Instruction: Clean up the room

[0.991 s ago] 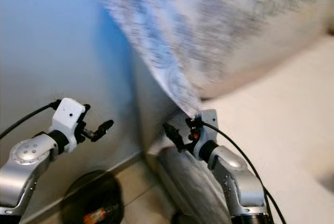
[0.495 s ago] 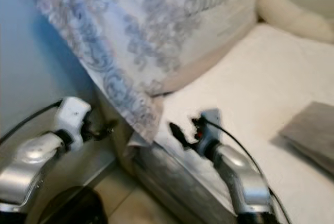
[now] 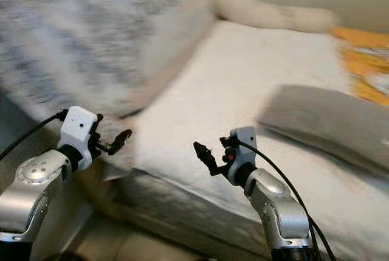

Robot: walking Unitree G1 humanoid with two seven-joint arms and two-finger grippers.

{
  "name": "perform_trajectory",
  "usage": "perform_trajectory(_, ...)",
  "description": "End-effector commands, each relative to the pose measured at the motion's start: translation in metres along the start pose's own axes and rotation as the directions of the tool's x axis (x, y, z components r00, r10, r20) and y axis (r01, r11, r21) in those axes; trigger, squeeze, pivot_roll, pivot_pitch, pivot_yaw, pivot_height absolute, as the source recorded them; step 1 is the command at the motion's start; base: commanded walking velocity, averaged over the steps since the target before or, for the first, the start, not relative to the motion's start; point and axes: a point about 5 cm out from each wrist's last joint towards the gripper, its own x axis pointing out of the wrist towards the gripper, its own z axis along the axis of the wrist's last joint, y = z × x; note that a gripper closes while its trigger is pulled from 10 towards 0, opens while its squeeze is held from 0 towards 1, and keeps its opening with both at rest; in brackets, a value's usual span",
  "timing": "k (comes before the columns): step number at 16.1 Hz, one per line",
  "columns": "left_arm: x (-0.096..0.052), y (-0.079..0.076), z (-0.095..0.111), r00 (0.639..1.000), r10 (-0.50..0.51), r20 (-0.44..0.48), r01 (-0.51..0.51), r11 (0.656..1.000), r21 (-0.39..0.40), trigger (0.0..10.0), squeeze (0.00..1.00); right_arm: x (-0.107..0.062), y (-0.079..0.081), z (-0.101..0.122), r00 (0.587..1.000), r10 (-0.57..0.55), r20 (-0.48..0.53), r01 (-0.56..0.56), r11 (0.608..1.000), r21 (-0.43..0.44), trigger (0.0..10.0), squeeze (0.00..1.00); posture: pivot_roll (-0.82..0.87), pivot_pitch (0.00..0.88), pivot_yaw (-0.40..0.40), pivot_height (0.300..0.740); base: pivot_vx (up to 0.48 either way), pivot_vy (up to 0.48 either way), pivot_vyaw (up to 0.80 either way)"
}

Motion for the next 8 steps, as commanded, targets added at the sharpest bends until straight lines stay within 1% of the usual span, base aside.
perform_trajectory(1, -0.001, 0.008, -0.001, 0.999, 0.051, -0.009, -0.051, 0.998, -0.032, 10.0, 0.0, 0.001, -0.001, 0.004, 0.999, -0.027, 0.024, 0.027, 0.999, -0.019, 10.0, 1.0, 0.1, 0.0, 0.015, 0.74, 0.0, 0.0, -0.76)
perform_trajectory(3, 0.0, 0.013, -0.005, 0.992, 0.119, -0.028, -0.12, 0.992, -0.027, 10.0, 0.0, 0.003, -0.007, 0.006, 0.995, -0.093, 0.045, 0.095, 0.994, -0.046, 10.0, 1.0, 0.1, 0.0, 0.015, 0.74, 0.0, 0.0, -0.75)
perform_trajectory(6, -0.001, 0.015, -0.003, 0.991, 0.137, 0.005, -0.137, 0.99, -0.018, 10.0, 0.0, 0.005, -0.012, 0.009, 0.986, -0.157, 0.06, 0.162, 0.982, -0.098, 10.0, 1.0, 0.09, 0.0, 0.017, 0.74, 0.0, 0.0, -0.74)
perform_trajectory(7, -0.001, 0.016, -0.002, 0.99, 0.143, 0.012, -0.143, 0.99, 0.002, 10.0, 0.0, 0.006, -0.015, 0.011, 0.978, -0.193, 0.077, 0.203, 0.969, -0.144, 10.0, 1.0, 0.09, 0.0, 0.016, 0.74, 0.0, 0.0, 0.0)
perform_trajectory(8, -0.001, 0.016, -0.002, 0.989, 0.145, 0.014, -0.145, 0.989, 0.006, 10.0, 0.0, 0.007, -0.016, 0.012, 0.971, -0.22, 0.089, 0.231, 0.963, -0.136, 10.0, 1.0, 0.09, 0.0, 0.015, 0.74, 0.0, -0.255, 0.0)
